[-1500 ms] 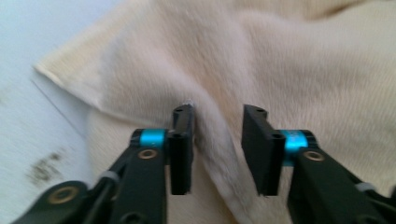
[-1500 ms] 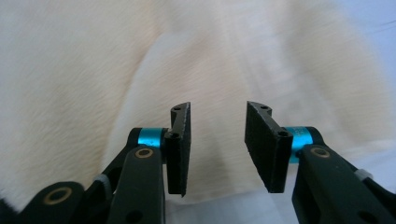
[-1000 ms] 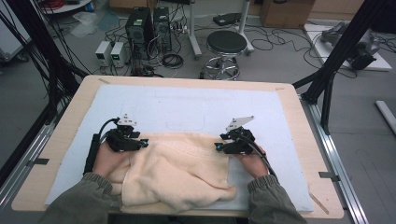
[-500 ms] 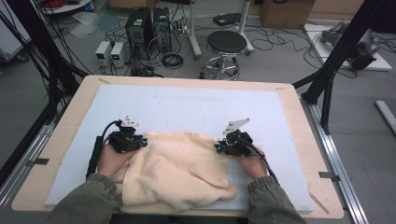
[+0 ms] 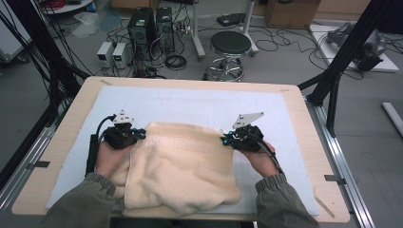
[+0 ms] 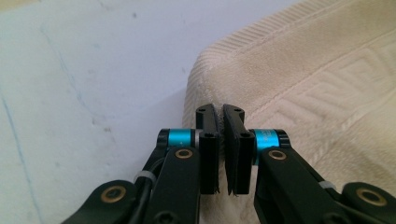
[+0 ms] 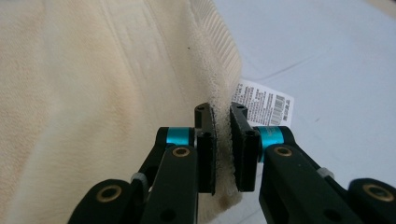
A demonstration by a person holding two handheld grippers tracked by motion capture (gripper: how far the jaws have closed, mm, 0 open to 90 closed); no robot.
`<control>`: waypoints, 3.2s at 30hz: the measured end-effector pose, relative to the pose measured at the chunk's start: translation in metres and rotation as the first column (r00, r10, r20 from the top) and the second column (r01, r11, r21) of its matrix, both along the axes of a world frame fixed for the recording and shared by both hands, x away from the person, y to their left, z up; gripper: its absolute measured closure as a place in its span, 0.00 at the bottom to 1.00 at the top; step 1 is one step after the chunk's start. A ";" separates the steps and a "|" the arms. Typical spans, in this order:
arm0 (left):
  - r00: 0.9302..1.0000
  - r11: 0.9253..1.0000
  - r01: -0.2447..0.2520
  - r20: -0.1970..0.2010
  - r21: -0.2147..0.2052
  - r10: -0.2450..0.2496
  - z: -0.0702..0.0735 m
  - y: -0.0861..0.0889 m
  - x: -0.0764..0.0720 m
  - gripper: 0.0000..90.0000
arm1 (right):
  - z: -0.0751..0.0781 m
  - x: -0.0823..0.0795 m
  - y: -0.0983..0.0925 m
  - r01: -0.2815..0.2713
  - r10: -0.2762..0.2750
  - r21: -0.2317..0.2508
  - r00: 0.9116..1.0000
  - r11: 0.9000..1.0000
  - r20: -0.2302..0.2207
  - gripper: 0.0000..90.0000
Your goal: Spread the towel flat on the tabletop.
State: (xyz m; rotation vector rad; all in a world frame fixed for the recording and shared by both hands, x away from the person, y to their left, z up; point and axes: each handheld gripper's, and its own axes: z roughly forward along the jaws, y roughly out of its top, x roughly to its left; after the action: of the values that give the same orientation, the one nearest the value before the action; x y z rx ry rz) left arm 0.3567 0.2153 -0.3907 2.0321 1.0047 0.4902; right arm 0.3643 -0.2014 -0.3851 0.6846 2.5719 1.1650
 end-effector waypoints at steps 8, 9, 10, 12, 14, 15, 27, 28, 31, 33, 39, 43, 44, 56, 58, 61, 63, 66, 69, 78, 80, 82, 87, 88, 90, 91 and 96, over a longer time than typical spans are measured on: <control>0.995 0.996 0.089 0.039 -0.003 -0.088 0.020 0.001 -0.020 0.94 | 0.034 -0.012 -0.007 -0.038 0.038 0.024 0.999 0.999 0.024 0.92; 0.994 0.995 0.103 0.034 -0.003 -0.103 0.018 0.000 -0.024 0.94 | 0.033 -0.016 -0.008 -0.045 0.045 0.024 0.999 0.999 0.015 0.92; 0.993 0.993 0.119 0.025 0.000 -0.119 0.015 0.000 -0.028 0.94 | 0.032 -0.019 -0.008 -0.055 0.055 0.028 0.998 0.998 0.007 0.92; 0.988 0.988 0.156 0.005 -0.006 -0.156 0.007 0.000 -0.038 0.94 | 0.025 -0.026 -0.009 -0.087 0.088 0.039 0.996 0.995 -0.016 0.92; 0.983 0.983 0.185 -0.012 -0.003 -0.185 0.001 0.000 -0.045 0.94 | 0.019 -0.033 -0.008 -0.115 0.115 0.009 0.991 0.993 -0.062 0.92; 0.981 0.982 0.191 -0.013 -0.006 -0.191 0.000 0.000 -0.047 0.94 | 0.015 -0.038 -0.008 -0.131 0.131 0.005 0.989 0.991 -0.069 0.92; 0.986 0.988 -0.155 0.060 0.010 0.154 0.077 -0.030 0.097 0.63 | 0.086 0.092 -0.013 0.304 -0.306 0.053 0.951 0.951 0.035 0.60; 0.989 0.991 -0.131 0.068 -0.012 0.132 0.078 -0.032 0.098 0.64 | 0.089 0.100 -0.015 0.313 -0.315 0.111 0.949 0.943 -0.003 0.60; 0.992 0.994 -0.084 0.104 0.072 0.077 0.067 -0.035 0.094 0.64 | 0.078 0.097 -0.004 0.253 -0.254 0.023 0.966 0.967 0.040 0.60; 0.996 0.997 -0.068 0.065 0.047 0.065 0.056 -0.031 0.090 0.63 | 0.064 0.090 -0.004 0.227 -0.227 0.021 0.974 0.974 0.016 0.59; 0.998 0.999 0.044 0.053 0.031 -0.045 0.034 -0.028 0.049 0.60 | 0.034 0.047 -0.007 0.143 -0.143 0.009 0.990 0.990 -0.017 0.58; 0.992 0.993 0.109 0.062 0.043 -0.112 0.023 -0.022 0.012 0.57 | 0.028 0.011 -0.012 0.093 -0.093 0.017 0.996 0.995 -0.006 0.56; 0.991 0.992 0.118 0.062 0.039 -0.121 0.021 -0.021 0.003 0.55 | 0.026 0.002 -0.013 0.082 -0.082 0.013 0.997 0.997 -0.007 0.56; 0.981 0.981 0.193 0.010 0.038 -0.193 -0.019 -0.010 -0.029 0.56 | -0.023 -0.048 -0.009 -0.013 0.012 -0.021 0.998 1.000 -0.065 0.54; 0.977 0.977 0.211 -0.034 0.042 -0.210 -0.027 -0.014 -0.022 0.61 | -0.036 -0.046 -0.008 -0.014 0.011 -0.038 0.995 0.999 -0.099 0.54; 0.973 0.972 0.228 -0.051 0.058 -0.225 -0.033 -0.019 -0.018 0.77 | -0.048 -0.043 -0.005 -0.021 0.011 -0.076 0.991 0.997 -0.136 0.54; 0.981 0.974 0.195 -0.043 0.113 -0.191 -0.034 -0.020 -0.018 0.90 | -0.048 -0.042 -0.006 -0.022 0.012 -0.069 0.991 0.997 -0.136 0.55; 0.992 0.990 0.118 -0.050 0.073 -0.115 -0.033 -0.011 -0.013 0.93 | -0.049 -0.039 -0.009 -0.020 0.012 -0.050 0.990 0.999 -0.142 0.57; 0.994 0.993 0.111 -0.029 0.046 -0.110 -0.025 -0.005 -0.016 0.90 | -0.048 -0.042 -0.009 -0.012 0.004 -0.058 0.991 0.998 -0.136 0.56; 0.975 0.977 0.215 0.053 -0.011 -0.214 0.001 -0.001 -0.057 0.68 | -0.028 -0.068 -0.006 -0.066 0.066 0.017 0.997 0.998 -0.051 0.55; 0.965 0.965 0.258 0.064 -0.037 -0.255 0.005 -0.002 -0.067 0.64 | -0.024 -0.078 -0.005 -0.092 0.093 0.042 0.995 0.995 -0.026 0.55; 0.949 0.948 0.314 0.062 -0.056 -0.311 0.007 -0.005 -0.078 0.59 | -0.024 -0.085 -0.002 -0.119 0.119 0.040 0.993 0.992 -0.019 0.55; 0.904 0.903 0.427 0.035 -0.042 -0.426 -0.003 -0.014 -0.103 0.47 | -0.033 -0.092 0.009 -0.180 0.180 0.004 0.983 0.984 -0.046 0.57; 0.898 0.897 0.440 0.045 -0.037 -0.438 -0.005 -0.015 -0.109 0.46 | -0.034 -0.093 0.011 -0.192 0.192 -0.002 0.980 0.981 -0.045 0.58; 0.883 0.883 0.469 0.053 -0.033 -0.467 -0.009 -0.014 -0.118 0.44 | -0.035 -0.097 0.016 -0.215 0.214 -0.013 0.976 0.977 -0.042 0.58; 0.877 0.877 0.480 0.050 -0.030 -0.479 -0.011 -0.013 -0.121 0.44 | -0.036 -0.098 0.018 -0.219 0.218 -0.020 0.975 0.976 -0.038 0.58; 0.874 0.874 0.485 -0.006 0.003 -0.485 -0.028 -0.018 -0.116 0.48 | -0.048 -0.089 0.030 -0.221 0.216 -0.091 0.974 0.971 -0.062 0.66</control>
State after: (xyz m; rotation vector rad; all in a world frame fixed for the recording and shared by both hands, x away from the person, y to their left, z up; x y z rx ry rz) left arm 0.2410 0.1972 -0.4186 2.1891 0.4576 0.2155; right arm 0.2751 -0.1712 -0.4332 0.4232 2.7831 1.0863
